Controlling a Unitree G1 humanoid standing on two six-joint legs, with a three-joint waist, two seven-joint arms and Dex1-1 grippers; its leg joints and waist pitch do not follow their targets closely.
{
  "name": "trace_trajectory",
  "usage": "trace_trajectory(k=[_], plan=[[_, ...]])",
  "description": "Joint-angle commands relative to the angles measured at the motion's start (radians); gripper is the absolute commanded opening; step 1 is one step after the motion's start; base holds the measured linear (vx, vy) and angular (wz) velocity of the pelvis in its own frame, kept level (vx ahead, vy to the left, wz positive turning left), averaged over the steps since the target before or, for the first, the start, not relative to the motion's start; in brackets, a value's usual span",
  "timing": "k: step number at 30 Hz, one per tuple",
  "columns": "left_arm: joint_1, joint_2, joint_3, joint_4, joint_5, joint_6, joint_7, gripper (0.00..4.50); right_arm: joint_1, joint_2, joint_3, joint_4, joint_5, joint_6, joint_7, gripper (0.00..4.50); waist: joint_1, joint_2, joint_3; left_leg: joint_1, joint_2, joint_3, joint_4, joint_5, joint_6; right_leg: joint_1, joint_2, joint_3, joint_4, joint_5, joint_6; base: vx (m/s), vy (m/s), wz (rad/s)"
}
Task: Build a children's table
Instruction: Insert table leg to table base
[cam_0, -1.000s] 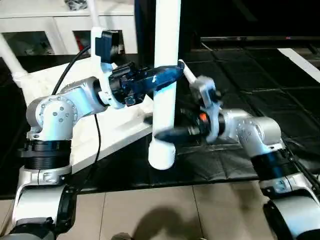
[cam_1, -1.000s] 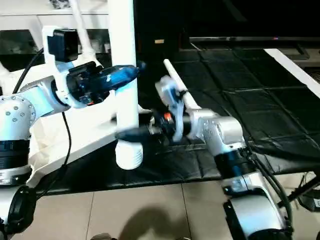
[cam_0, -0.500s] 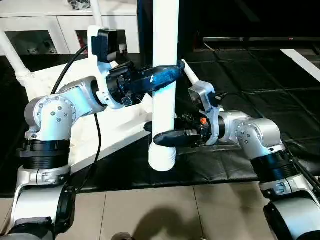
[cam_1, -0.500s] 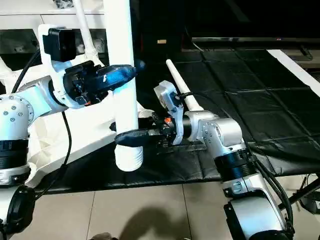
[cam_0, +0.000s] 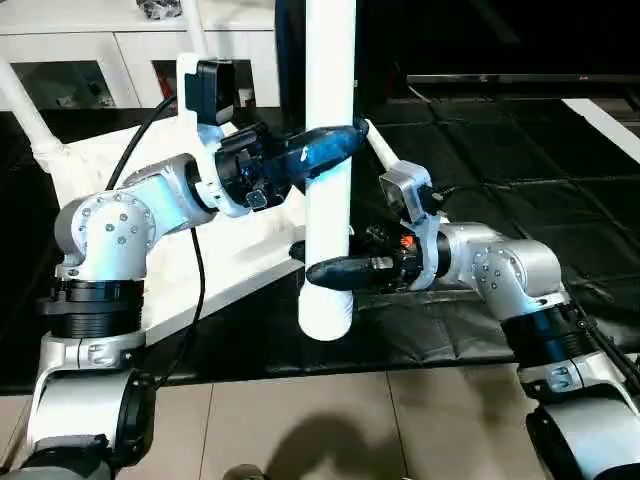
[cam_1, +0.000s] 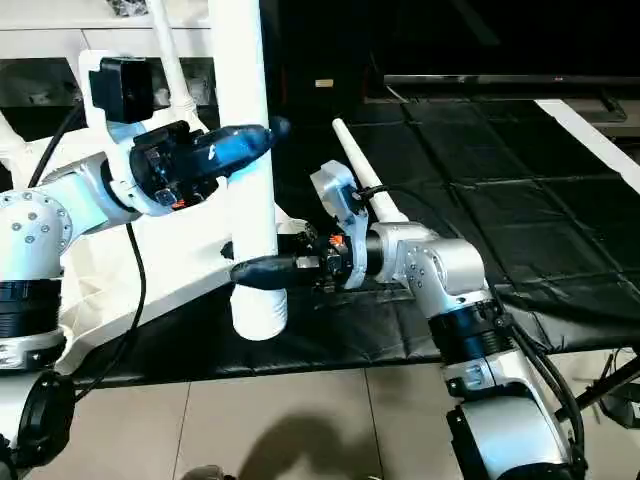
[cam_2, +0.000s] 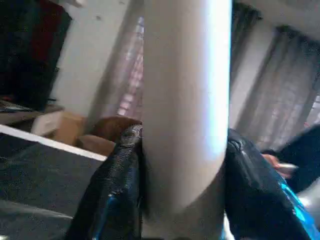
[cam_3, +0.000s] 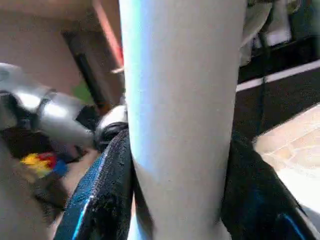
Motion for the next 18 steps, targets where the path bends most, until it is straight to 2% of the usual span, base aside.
trace_trajectory(k=[1, 3, 4, 5, 6, 8, 10, 11, 13, 14, 15, 16, 17, 18], plan=[[-0.023, 0.001, 0.012, -0.016, 0.028, -0.036, 0.029, 2.55, 0.0, 0.016, -0.019, -0.001, -0.021, -0.022, -0.066, 1.96, 0.001, 0.0, -0.09, -0.007, -0.021, 0.02, -0.062, -0.106, 0.001, 0.082, -0.047, 0.041, -0.077, -0.262, -0.136, 0.0, 0.0, 0.0], [-0.007, 0.012, 0.003, -0.04, 0.067, -0.056, 0.061, 2.78, 0.0, 0.039, -0.041, -0.004, -0.037, -0.047, -0.141, 1.94, -0.002, 0.001, -0.089, -0.004, -0.02, 0.02, -0.064, -0.115, -0.002, 0.081, -0.047, 0.041, -0.077, -0.273, -0.127, 0.0, 0.0, 0.0], [0.005, 0.015, -0.001, -0.064, 0.101, -0.075, 0.099, 2.78, 0.009, 0.054, -0.046, -0.016, -0.058, -0.069, -0.192, 1.94, -0.002, 0.001, -0.09, -0.002, -0.022, 0.021, -0.063, -0.116, -0.003, 0.08, -0.046, 0.041, -0.077, -0.274, -0.124, 0.0, 0.0, 0.0], [0.01, 0.017, -0.003, -0.074, 0.115, -0.084, 0.117, 2.78, 0.013, 0.06, -0.048, -0.021, -0.067, -0.078, -0.215, 1.94, -0.002, 0.002, -0.09, -0.003, -0.015, 0.018, -0.065, -0.11, -0.009, 0.08, -0.049, 0.044, -0.074, -0.259, -0.125, 0.0, 0.0, 0.0], [0.01, 0.017, -0.003, -0.074, 0.115, -0.084, 0.117, 2.83, 0.013, 0.06, -0.048, -0.021, -0.067, -0.078, -0.215, 1.94, -0.004, 0.003, -0.09, -0.003, -0.02, 0.02, -0.064, -0.107, -0.009, 0.081, -0.046, 0.042, -0.074, -0.249, -0.126, 0.0, 0.0, 0.0], [0.017, 0.014, 0.0, -0.094, 0.133, -0.088, 0.16, 2.83, 0.022, 0.074, -0.055, -0.032, -0.076, -0.082, -0.254, 1.94, -0.005, 0.004, -0.089, -0.002, -0.018, 0.019, -0.065, -0.11, -0.012, 0.08, -0.046, 0.044, -0.072, -0.238, -0.131, 0.0, 0.0, 0.0], [0.019, -0.007, 0.01, -0.116, 0.173, -0.111, 0.261, 2.83, 0.034, 0.104, -0.065, -0.048, -0.096, -0.11, -0.332, 1.94, -0.003, 0.007, -0.09, -0.001, -0.018, 0.02, -0.065, -0.117, -0.011, 0.079, -0.045, 0.044, -0.071, -0.225, -0.136, 0.0, 0.0, 0.0], [0.019, -0.007, 0.01, -0.116, 0.173, -0.111, 0.261, 2.83, 0.034, 0.104, -0.065, -0.048, -0.096, -0.11, -0.332, 1.94, -0.003, 0.007, -0.09, -0.001, -0.018, 0.02, -0.065, -0.117, -0.011, 0.079, -0.045, 0.044, -0.071, -0.225, -0.136, 0.0, 0.0, 0.0], [0.016, -0.052, 0.023, -0.116, 0.243, -0.128, 0.444, 2.83, 0.04, 0.148, -0.083, -0.052, -0.132, -0.15, -0.461, 1.94, -0.006, 0.005, -0.088, -0.002, -0.02, 0.02, -0.065, -0.125, -0.018, 0.081, -0.046, 0.043, -0.076, -0.245, -0.125, 0.0, 0.0, 0.0], [0.016, -0.052, 0.023, -0.116, 0.243, -0.128, 0.444, 2.83, 0.04, 0.148, -0.083, -0.052, -0.132, -0.15, -0.461, 1.94, -0.008, 0.006, -0.09, -0.004, -0.018, 0.019, -0.065, -0.123, -0.022, 0.082, -0.047, 0.043, -0.073, -0.241, -0.124, 0.0, 0.0, 0.0], [0.014, -0.104, 0.043, -0.105, 0.283, -0.137, 0.585, 2.83, 0.04, 0.17, -0.083, -0.05, -0.163, -0.176, -0.53, 1.94, -0.008, 0.002, -0.089, -0.003, -0.022, 0.02, -0.066, -0.121, -0.02, 0.081, -0.045, 0.043, -0.078, -0.263, -0.108, 0.0, 0.0, 0.0], [0.014, -0.123, 0.051, -0.102, 0.294, -0.142, 0.627, 2.83, 0.04, 0.177, -0.081, -0.047, -0.175, -0.184, -0.552, 1.93, -0.009, 0.004, -0.087, -0.003, -0.02, 0.02, -0.065, -0.124, -0.026, 0.079, -0.044, 0.044, -0.077, -0.263, -0.106, 0.0, 0.0, 0.0], [0.017, -0.158, 0.061, -0.099, 0.316, -0.153, 0.698, 2.83, 0.039, 0.19, -0.078, -0.04, -0.202, -0.202, -0.6, 1.93, -0.008, 0.001, -0.087, -0.001, -0.021, 0.022, -0.063, -0.126, -0.026, 0.078, -0.044, 0.043, -0.082, -0.27, -0.1, 0.0, 0.0, 0.0], [0.025, -0.183, 0.054, -0.104, 0.352, -0.169, 0.75, 2.83, 0.04, 0.21, -0.083, -0.031, -0.221, -0.211, -0.657, 1.93, -0.009, 0.0, -0.087, -0.006, -0.024, 0.021, -0.065, -0.121, -0.023, 0.081, -0.045, 0.042, -0.083, -0.286, -0.087, 0.0, 0.0, 0.0]])
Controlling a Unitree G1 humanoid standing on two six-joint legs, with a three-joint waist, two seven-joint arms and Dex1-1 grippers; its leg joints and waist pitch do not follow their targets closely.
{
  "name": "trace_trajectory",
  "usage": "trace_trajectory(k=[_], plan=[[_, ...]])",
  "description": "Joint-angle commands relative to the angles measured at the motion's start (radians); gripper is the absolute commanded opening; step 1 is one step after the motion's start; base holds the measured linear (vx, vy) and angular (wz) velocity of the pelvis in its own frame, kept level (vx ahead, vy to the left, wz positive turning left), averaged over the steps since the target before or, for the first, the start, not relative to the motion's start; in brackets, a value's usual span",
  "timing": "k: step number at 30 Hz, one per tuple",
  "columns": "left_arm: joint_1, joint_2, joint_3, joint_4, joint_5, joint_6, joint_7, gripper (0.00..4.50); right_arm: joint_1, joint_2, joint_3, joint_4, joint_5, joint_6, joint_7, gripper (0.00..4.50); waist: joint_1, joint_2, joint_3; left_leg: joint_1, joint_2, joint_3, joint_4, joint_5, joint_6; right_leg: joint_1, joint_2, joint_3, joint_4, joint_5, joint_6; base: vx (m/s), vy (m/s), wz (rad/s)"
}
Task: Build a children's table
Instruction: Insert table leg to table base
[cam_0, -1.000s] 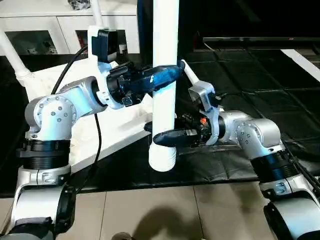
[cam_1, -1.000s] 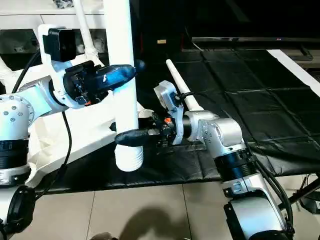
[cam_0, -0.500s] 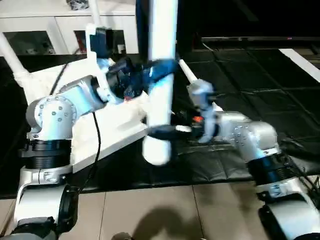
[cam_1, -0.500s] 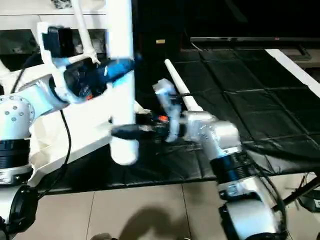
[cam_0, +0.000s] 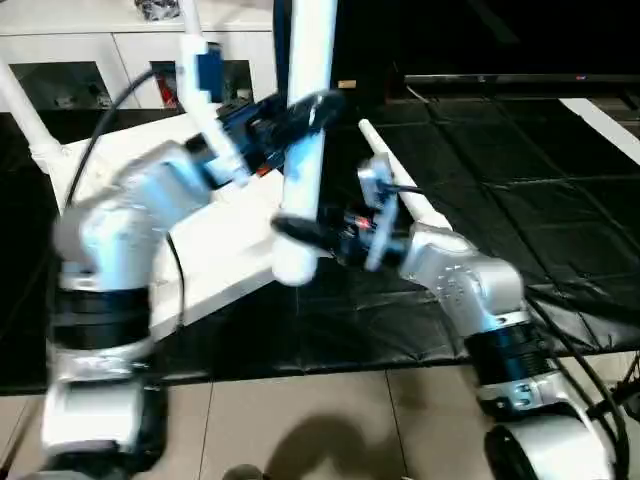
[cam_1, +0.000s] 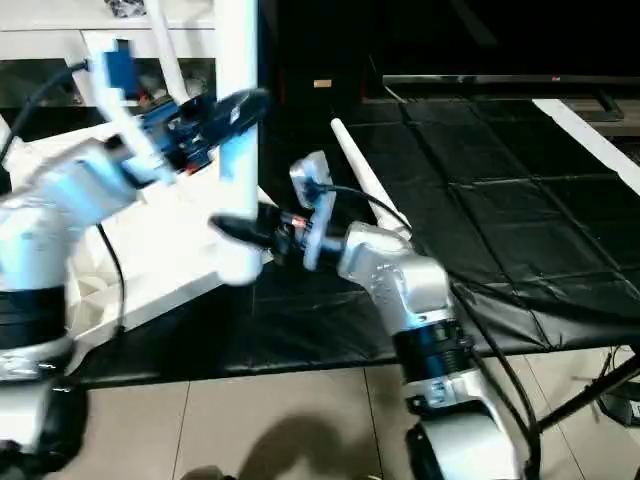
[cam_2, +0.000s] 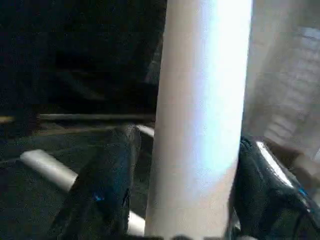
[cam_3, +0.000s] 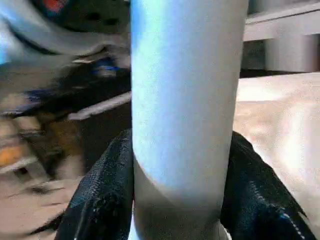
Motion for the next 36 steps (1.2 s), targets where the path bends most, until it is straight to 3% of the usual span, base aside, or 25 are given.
trace_trajectory(k=[1, 3, 8, 15, 17, 23, 26, 28, 30, 34, 36], plan=[[0.006, -0.004, 0.007, 0.008, 0.046, -0.011, 0.083, 2.83, -0.006, 0.012, -0.01, -0.015, -0.019, -0.03, -0.049, 1.93, -0.005, 0.001, -0.087, -0.006, -0.024, 0.021, -0.065, -0.122, -0.021, 0.081, -0.045, 0.042, -0.083, -0.287, -0.09, 0.0, 0.0, 0.0], [0.015, -0.052, 0.003, -0.002, 0.063, -0.034, 0.132, 2.83, -0.011, 0.049, -0.026, 0.01, -0.036, -0.048, -0.133, 1.93, -0.007, -0.002, -0.088, -0.008, -0.027, 0.021, -0.065, -0.115, -0.011, 0.079, -0.045, 0.04, -0.087, -0.308, -0.07, 0.0, 0.0, 0.0], [0.002, -0.074, -0.001, 0.011, 0.079, -0.062, 0.169, 2.21, -0.013, 0.067, -0.016, 0.017, -0.051, -0.068, -0.157, 1.93, -0.007, 0.004, -0.089, -0.005, -0.024, 0.02, -0.065, -0.13, -0.005, 0.074, -0.042, 0.042, -0.084, -0.271, -0.082, 0.0, 0.0, 0.0], [0.002, -0.074, -0.012, 0.007, 0.086, -0.066, 0.182, 1.87, -0.013, 0.077, -0.015, 0.014, -0.052, -0.057, -0.179, 1.93, -0.007, 0.003, -0.089, -0.003, -0.025, 0.02, -0.066, -0.135, -0.003, 0.075, -0.043, 0.043, -0.082, -0.255, -0.091, 0.0, 0.0, 0.0], [0.003, -0.077, -0.01, 0.003, 0.088, -0.065, 0.187, 1.85, -0.014, 0.081, -0.019, 0.015, -0.038, -0.053, -0.165, 2.63, -0.007, 0.002, -0.088, -0.003, -0.025, 0.02, -0.066, -0.139, -0.003, 0.076, -0.044, 0.042, -0.082, -0.262, -0.092, 0.0, 0.0, 0.0], [-0.005, -0.062, -0.015, 0.005, 0.094, -0.053, 0.173, 1.82, -0.024, 0.056, -0.001, 0.029, -0.059, -0.099, -0.126, 3.08, -0.006, 0.0, -0.087, -0.004, -0.025, 0.02, -0.066, -0.138, 0.0, 0.076, -0.045, 0.043, -0.083, -0.267, -0.091, 0.0, 0.0, 0.0], [-0.014, -0.034, -0.023, 0.015, 0.093, -0.053, 0.143, 1.82, -0.039, 0.038, -0.017, 0.043, -0.059, -0.101, -0.127, 3.17, -0.007, -0.001, -0.086, -0.003, -0.026, 0.021, -0.066, -0.145, 0.001, 0.075, -0.044, 0.042, -0.086, -0.294, -0.079, 0.0, 0.0, 0.0], [-0.018, -0.018, -0.025, 0.023, 0.091, -0.051, 0.121, 1.82, -0.049, 0.019, -0.016, 0.043, -0.07, -0.078, -0.132, 3.54, -0.008, 0.001, -0.087, -0.002, -0.027, 0.021, -0.065, -0.137, -0.001, 0.074, -0.043, 0.042, -0.086, -0.301, -0.075, 0.0, 0.0, 0.0], [-0.024, 0.012, -0.028, 0.044, 0.083, -0.041, 0.077, 1.82, -0.066, -0.026, -0.009, 0.021, -0.038, 0.012, -0.065, 3.56, -0.008, -0.004, -0.087, -0.002, -0.029, 0.021, -0.066, -0.133, 0.004, 0.078, -0.039, 0.042, -0.083, -0.28, -0.083, 0.0, 0.0, 0.0], [-0.037, 0.063, -0.036, 0.071, 0.062, -0.023, -0.017, 1.82, -0.084, -0.071, -0.022, 0.03, 0.01, 0.047, 0.031, 3.56, -0.005, -0.001, -0.089, -0.004, -0.026, 0.021, -0.064, -0.122, 0.01, 0.076, -0.043, 0.044, -0.08, -0.257, -0.089, 0.0, 0.0, 0.0], [-0.048, 0.088, -0.034, 0.075, 0.021, 0.014, -0.084, 1.82, -0.1, -0.104, -0.033, 0.05, 0.071, 0.121, 0.12, 3.56, -0.005, -0.002, -0.091, -0.003, -0.025, 0.022, -0.062, -0.103, 0.01, 0.078, -0.042, 0.045, -0.072, -0.212, -0.121, 0.0, 0.0, 0.0]])
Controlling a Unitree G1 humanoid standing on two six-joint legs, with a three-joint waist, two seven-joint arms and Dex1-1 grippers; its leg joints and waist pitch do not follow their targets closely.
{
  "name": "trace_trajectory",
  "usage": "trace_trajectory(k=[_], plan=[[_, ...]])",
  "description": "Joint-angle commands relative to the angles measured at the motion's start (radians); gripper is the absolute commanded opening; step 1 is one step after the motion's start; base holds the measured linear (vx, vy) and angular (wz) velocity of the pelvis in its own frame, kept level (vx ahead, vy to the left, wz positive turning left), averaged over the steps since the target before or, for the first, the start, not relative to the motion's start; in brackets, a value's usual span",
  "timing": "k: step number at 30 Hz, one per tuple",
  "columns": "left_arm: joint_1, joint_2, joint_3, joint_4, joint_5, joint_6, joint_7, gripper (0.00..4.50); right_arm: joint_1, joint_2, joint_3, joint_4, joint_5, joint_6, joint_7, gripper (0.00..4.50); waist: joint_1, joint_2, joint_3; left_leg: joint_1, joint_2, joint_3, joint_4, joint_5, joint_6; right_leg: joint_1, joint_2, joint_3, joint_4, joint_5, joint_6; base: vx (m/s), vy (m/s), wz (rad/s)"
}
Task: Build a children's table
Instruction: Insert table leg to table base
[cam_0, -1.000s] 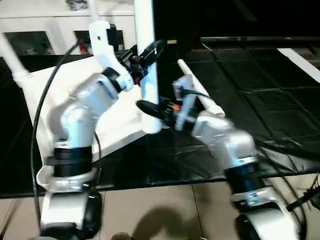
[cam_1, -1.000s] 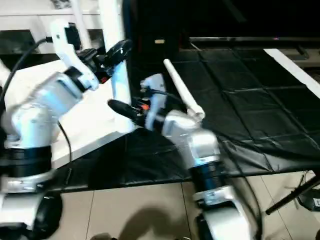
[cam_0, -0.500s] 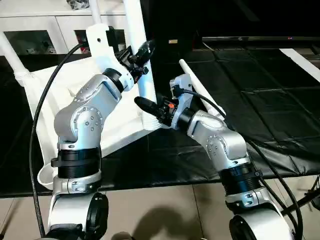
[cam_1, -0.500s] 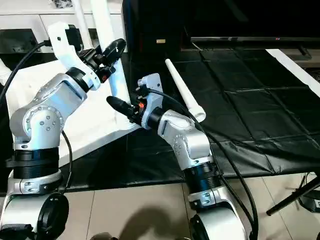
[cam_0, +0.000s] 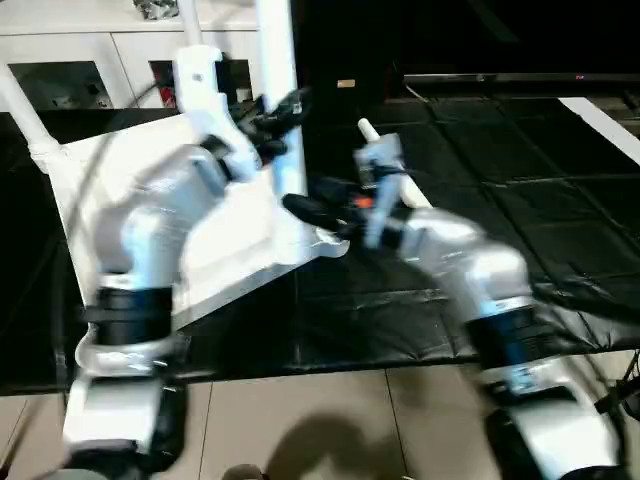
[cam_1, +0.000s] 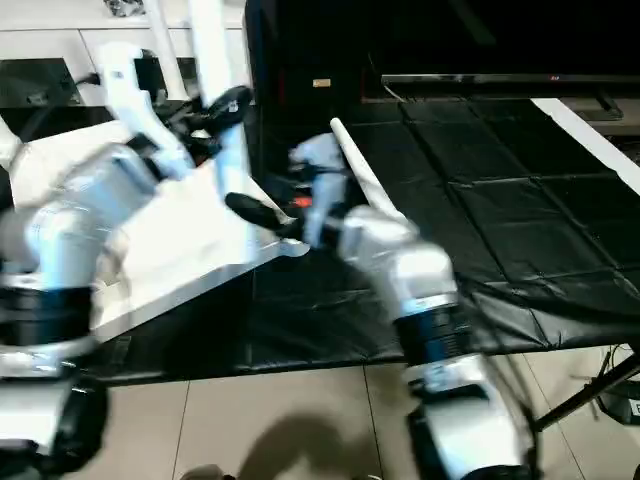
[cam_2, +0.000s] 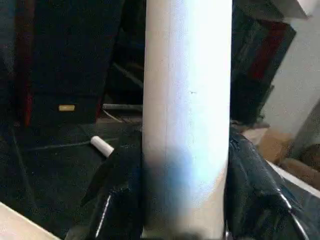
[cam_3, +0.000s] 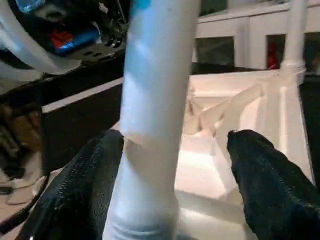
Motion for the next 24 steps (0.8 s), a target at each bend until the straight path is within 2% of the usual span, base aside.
trace_trajectory(k=[1, 2, 5, 8, 11, 17, 19, 20, 24], plan=[[-0.034, 0.02, -0.004, -0.003, -0.046, 0.038, -0.067, 1.82, -0.029, -0.02, -0.007, 0.005, 0.055, 0.057, 0.078, 3.56, -0.003, -0.001, -0.091, -0.003, -0.024, 0.023, -0.061, -0.11, 0.016, 0.08, -0.043, 0.044, -0.071, -0.206, -0.142, 0.0, 0.0, 0.0], [-0.036, 0.032, -0.007, -0.008, -0.07, 0.062, -0.096, 1.82, -0.033, -0.032, -0.003, 0.011, 0.07, 0.071, 0.113, 3.56, -0.004, -0.005, -0.09, -0.003, -0.025, 0.023, -0.061, -0.114, 0.018, 0.081, -0.043, 0.043, -0.072, -0.213, -0.143, 0.0, 0.0, 0.0], [-0.044, 0.044, -0.003, -0.017, -0.126, 0.116, -0.145, 1.82, -0.041, -0.055, 0.014, 0.031, 0.079, 0.069, 0.185, 3.56, -0.002, -0.003, -0.09, -0.004, -0.024, 0.024, -0.06, -0.118, 0.017, 0.081, -0.045, 0.042, -0.072, -0.23, -0.147, 0.0, 0.0, 0.0], [-0.047, 0.043, -0.004, -0.031, -0.166, 0.138, -0.183, 1.81, -0.041, -0.072, 0.031, 0.034, 0.082, 0.064, 0.252, 3.56, 0.0, -0.008, -0.09, -0.005, -0.025, 0.025, -0.059, -0.115, 0.018, 0.082, -0.045, 0.042, -0.073, -0.242, -0.148, 0.0, 0.0, 0.0], [-0.044, 0.037, -0.004, -0.046, -0.196, 0.145, -0.222, 1.81, -0.043, -0.076, 0.028, 0.036, 0.106, 0.102, 0.287, 3.56, -0.001, -0.012, -0.088, -0.006, -0.025, 0.025, -0.059, -0.115, 0.02, 0.082, -0.046, 0.042, -0.077, -0.273, -0.138, 0.0, 0.0, 0.0], [-0.021, 0.052, -0.042, -0.103, -0.228, 0.16, -0.301, 1.81, -0.054, -0.079, 0.028, 0.061, 0.142, 0.168, 0.337, 3.56, -0.001, -0.015, -0.087, -0.005, -0.022, 0.025, -0.061, -0.119, 0.015, 0.079, -0.046, 0.041, -0.08, -0.31, -0.123, 0.0, 0.0, 0.0], [-0.021, 0.052, -0.045, -0.104, -0.229, 0.162, -0.303, 1.81, -0.054, -0.081, 0.031, 0.064, 0.142, 0.168, 0.346, 3.56, -0.001, -0.018, -0.087, -0.007, -0.022, 0.025, -0.062, -0.116, 0.016, 0.08, -0.047, 0.041, -0.079, -0.31, -0.119, 0.0, 0.0, 0.0], [-0.019, 0.054, -0.048, -0.107, -0.23, 0.166, -0.304, 1.81, -0.053, -0.082, 0.039, 0.07, 0.138, 0.164, 0.357, 3.56, -0.001, -0.015, -0.086, -0.007, -0.022, 0.025, -0.061, -0.113, 0.015, 0.079, -0.046, 0.041, -0.08, -0.317, -0.111, 0.0, 0.0, 0.0], [-0.017, 0.058, -0.054, -0.113, -0.235, 0.172, -0.317, 1.81, -0.055, -0.083, 0.047, 0.075, 0.129, 0.158, 0.37, 3.56, -0.001, -0.016, -0.087, -0.006, -0.022, 0.025, -0.061, -0.108, 0.011, 0.079, -0.046, 0.041, -0.081, -0.324, -0.1, 0.0, 0.0, 0.0]])
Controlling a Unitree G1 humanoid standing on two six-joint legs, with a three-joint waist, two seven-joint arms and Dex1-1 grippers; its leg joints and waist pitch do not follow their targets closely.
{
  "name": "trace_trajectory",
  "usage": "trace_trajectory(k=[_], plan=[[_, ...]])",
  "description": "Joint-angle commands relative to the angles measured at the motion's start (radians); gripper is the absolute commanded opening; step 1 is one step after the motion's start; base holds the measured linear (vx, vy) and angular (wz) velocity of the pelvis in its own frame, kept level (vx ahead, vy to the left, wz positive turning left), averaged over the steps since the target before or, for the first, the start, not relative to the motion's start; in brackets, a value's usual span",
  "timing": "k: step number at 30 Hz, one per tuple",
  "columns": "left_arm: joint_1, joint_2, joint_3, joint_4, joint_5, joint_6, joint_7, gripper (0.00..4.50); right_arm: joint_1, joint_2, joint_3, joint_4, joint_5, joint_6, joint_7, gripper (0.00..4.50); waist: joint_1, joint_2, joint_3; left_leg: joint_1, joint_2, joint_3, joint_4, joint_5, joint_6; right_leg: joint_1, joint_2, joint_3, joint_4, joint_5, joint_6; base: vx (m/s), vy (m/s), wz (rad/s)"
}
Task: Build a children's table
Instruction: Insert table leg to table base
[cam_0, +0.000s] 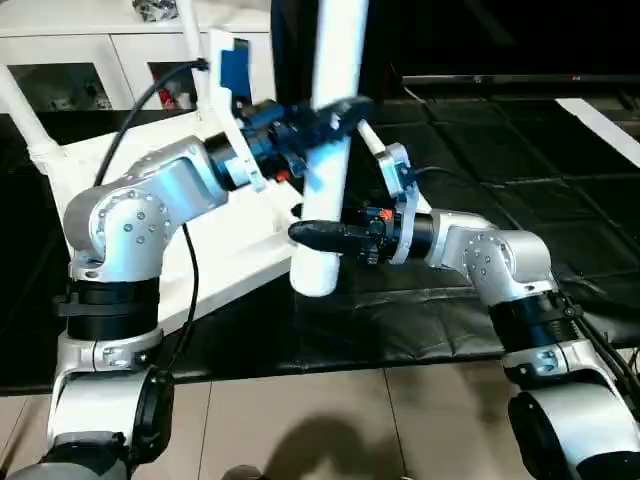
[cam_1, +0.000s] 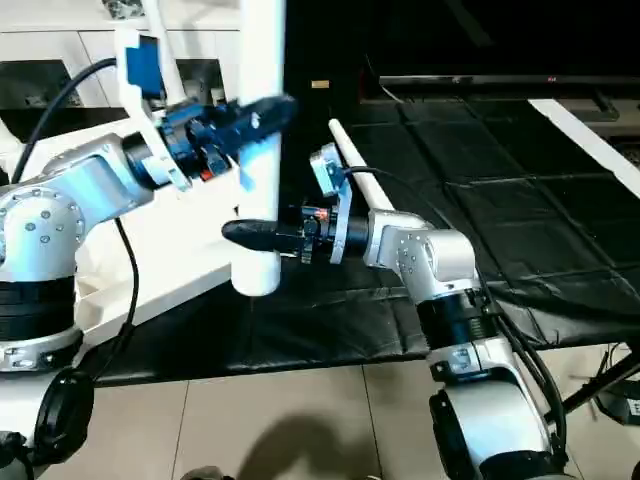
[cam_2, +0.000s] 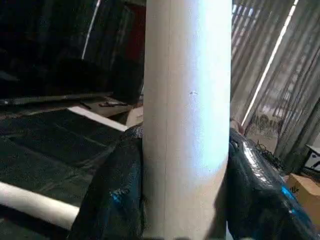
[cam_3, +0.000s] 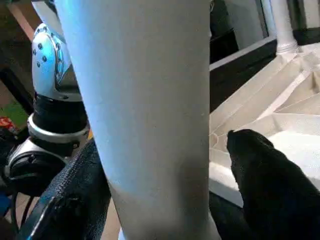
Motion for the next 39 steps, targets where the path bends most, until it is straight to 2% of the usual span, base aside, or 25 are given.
trace_trajectory(k=[1, 12, 17, 22, 25, 27, 30, 36, 39], plan=[[-0.001, 0.009, -0.012, -0.033, -0.019, 0.006, -0.02, 1.81, -0.016, -0.008, 0.007, -0.003, 0.0, 0.003, 0.017, 3.39, -0.001, -0.013, -0.086, -0.006, -0.023, 0.024, -0.062, -0.109, 0.01, 0.078, -0.045, 0.041, -0.081, -0.324, -0.099, 0.0, 0.0, 0.0], [-0.01, 0.002, -0.009, -0.019, -0.017, 0.0, -0.018, 1.81, -0.027, -0.017, 0.03, 0.015, -0.015, -0.005, 0.051, 2.38, -0.001, -0.015, -0.087, -0.006, -0.023, 0.025, -0.061, -0.108, 0.01, 0.078, -0.045, 0.041, -0.081, -0.321, -0.102, 0.0, 0.0, 0.0], [-0.014, -0.005, -0.007, -0.012, -0.013, -0.009, -0.007, 1.81, -0.027, -0.013, 0.041, 0.02, -0.024, -0.012, 0.061, 2.06, -0.001, -0.016, -0.086, -0.007, -0.023, 0.025, -0.061, -0.106, 0.01, 0.078, -0.045, 0.041, -0.083, -0.329, -0.096, 0.0, 0.0, 0.0], [-0.019, -0.003, -0.005, -0.006, -0.014, -0.012, -0.007, 1.81, -0.028, -0.008, 0.048, 0.025, -0.028, -0.016, 0.066, 1.97, -0.001, -0.014, -0.088, -0.007, -0.022, 0.024, -0.061, -0.102, 0.01, 0.078, -0.045, 0.04, -0.08, -0.309, -0.103, 0.0, 0.0, 0.0], [-0.022, -0.003, -0.002, -0.003, -0.012, -0.016, -0.007, 1.81, -0.027, -0.008, 0.048, 0.024, -0.026, -0.01, 0.065, 1.96, -0.002, -0.011, -0.087, -0.006, -0.023, 0.024, -0.061, -0.108, 0.009, 0.079, -0.044, 0.041, -0.08, -0.3, -0.11, 0.0, 0.0, 0.0], [-0.024, -0.003, -0.001, 0.0, -0.012, -0.016, -0.008, 1.81, -0.028, -0.007, 0.044, 0.027, -0.022, -0.003, 0.062, 2.52, -0.001, -0.008, -0.087, -0.005, -0.023, 0.024, -0.061, -0.115, 0.009, 0.078, -0.044, 0.04, -0.081, -0.31, -0.11, 0.0, 0.0, 0.0], [-0.027, -0.003, -0.004, 0.001, -0.012, -0.015, -0.011, 1.81, -0.027, -0.004, 0.031, 0.027, -0.017, -0.001, 0.051, 2.85, -0.001, -0.009, -0.088, -0.005, -0.022, 0.023, -0.062, -0.115, 0.007, 0.079, -0.044, 0.04, -0.08, -0.304, -0.116, 0.0, 0.0, 0.0], [-0.023, -0.003, -0.013, -0.007, -0.016, -0.009, -0.021, 1.81, -0.026, 0.004, 0.018, 0.03, -0.008, -0.009, 0.047, 2.98, -0.001, -0.006, -0.088, -0.005, -0.021, 0.022, -0.061, -0.118, 0.006, 0.079, -0.044, 0.04, -0.079, -0.293, -0.122, 0.0, 0.0, 0.0], [-0.022, -0.001, -0.014, -0.01, -0.018, -0.006, -0.023, 1.81, -0.025, 0.006, 0.017, 0.025, -0.002, -0.004, 0.053, 2.98, -0.001, -0.008, -0.089, -0.004, -0.022, 0.023, -0.061, -0.117, 0.007, 0.08, -0.044, 0.04, -0.078, -0.283, -0.127, 0.0, 0.0, 0.0]])
